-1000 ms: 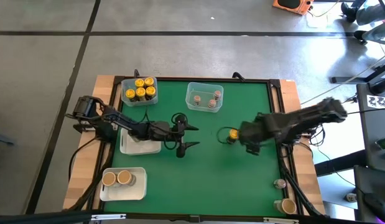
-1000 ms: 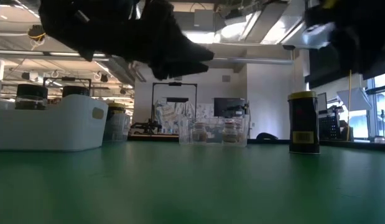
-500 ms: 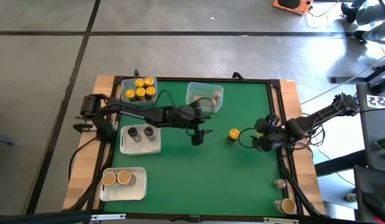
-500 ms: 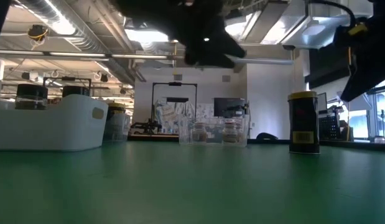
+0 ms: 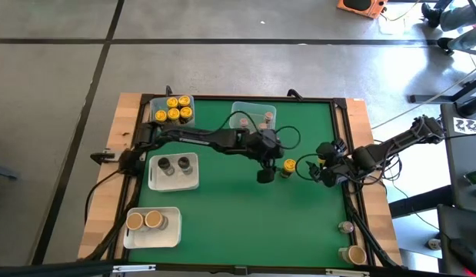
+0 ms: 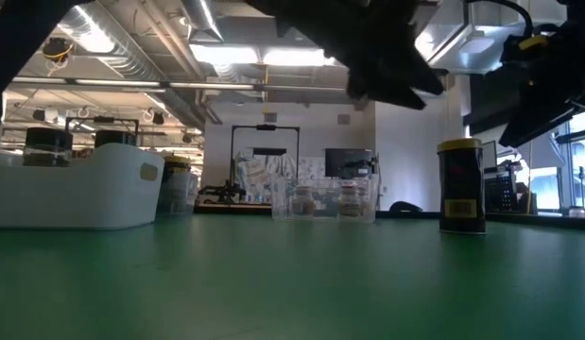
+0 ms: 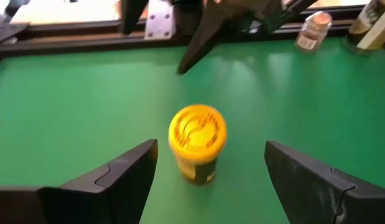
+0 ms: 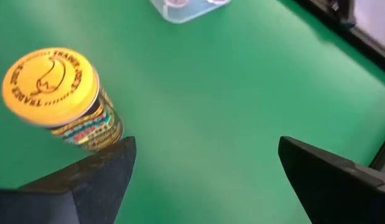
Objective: Sort spices by type
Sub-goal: Put the yellow seasoning bottle into the left transparent bin
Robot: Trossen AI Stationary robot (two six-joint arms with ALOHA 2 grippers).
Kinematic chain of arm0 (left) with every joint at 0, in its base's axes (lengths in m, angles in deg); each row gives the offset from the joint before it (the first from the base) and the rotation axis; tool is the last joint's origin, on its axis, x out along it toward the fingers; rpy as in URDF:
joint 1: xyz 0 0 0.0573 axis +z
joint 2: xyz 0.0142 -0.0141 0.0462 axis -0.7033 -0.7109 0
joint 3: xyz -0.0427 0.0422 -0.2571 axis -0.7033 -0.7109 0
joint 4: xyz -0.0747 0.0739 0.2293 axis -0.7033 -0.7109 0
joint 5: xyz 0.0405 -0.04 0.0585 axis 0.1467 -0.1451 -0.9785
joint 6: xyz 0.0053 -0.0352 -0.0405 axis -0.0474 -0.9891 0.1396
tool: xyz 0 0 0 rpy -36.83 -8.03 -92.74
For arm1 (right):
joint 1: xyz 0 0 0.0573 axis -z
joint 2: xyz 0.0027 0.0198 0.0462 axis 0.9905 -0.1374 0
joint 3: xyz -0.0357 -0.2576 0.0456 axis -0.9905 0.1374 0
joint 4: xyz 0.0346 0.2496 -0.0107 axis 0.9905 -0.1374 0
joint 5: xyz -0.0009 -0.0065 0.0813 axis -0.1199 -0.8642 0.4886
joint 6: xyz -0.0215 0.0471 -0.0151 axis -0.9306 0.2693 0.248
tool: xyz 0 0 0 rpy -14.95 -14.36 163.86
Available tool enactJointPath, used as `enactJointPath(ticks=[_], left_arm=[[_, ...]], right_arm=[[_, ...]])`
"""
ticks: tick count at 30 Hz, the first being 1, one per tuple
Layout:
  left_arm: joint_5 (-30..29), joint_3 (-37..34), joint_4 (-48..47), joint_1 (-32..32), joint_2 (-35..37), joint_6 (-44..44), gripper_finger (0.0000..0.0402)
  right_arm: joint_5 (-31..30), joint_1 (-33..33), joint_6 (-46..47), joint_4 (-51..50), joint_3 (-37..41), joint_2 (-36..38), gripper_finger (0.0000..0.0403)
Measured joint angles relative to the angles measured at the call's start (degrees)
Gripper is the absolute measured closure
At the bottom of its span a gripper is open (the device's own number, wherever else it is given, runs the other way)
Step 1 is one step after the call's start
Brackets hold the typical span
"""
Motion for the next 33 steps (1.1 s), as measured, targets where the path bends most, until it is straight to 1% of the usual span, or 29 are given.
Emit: enactJointPath(ticks=[4,7,13,16,21,25,27,32,33], left_arm=[[1.0,4.7,-0.3,0.0,-3.5,2.0,0.0106],[1.2,6.3,1.1,0.2,-6.0,2.9,0.0106],[2.2,6.4,8.5,0.6,-9.9,3.0,0.0106],[4.4,6.4,10.2,1.0,-11.9,2.5,0.0106],[4.7,6.4,12.3,1.1,-15.3,1.3,0.0106],[4.7,6.4,13.3,1.0,-16.5,1.4,0.0107],[4.7,6.4,13.5,1.0,-16.6,1.6,0.0118],[4.7,6.4,14.2,1.0,-16.6,1.7,0.0186],[4.7,6.4,14.2,1.0,-16.6,1.8,0.0187]], right_arm=[[-2.5,0.0,0.0,0.0,0.0,0.0,0.001],[-2.6,0.0,0.0,0.0,0.0,0.0,0.001],[-2.7,0.0,0.0,1.3,1.4,0.0,0.001],[-2.6,0.0,0.0,1.5,2.6,0.0,0.001],[-2.5,0.0,0.0,1.4,3.5,0.0,0.001],[-2.5,0.0,0.0,1.4,3.5,0.0,0.001],[-2.6,0.0,-0.2,1.4,3.5,-0.1,0.001],[-2.9,0.0,-0.2,1.4,3.5,-0.1,0.001],[-2.9,0.0,-0.2,1.4,3.5,-0.1,0.001]])
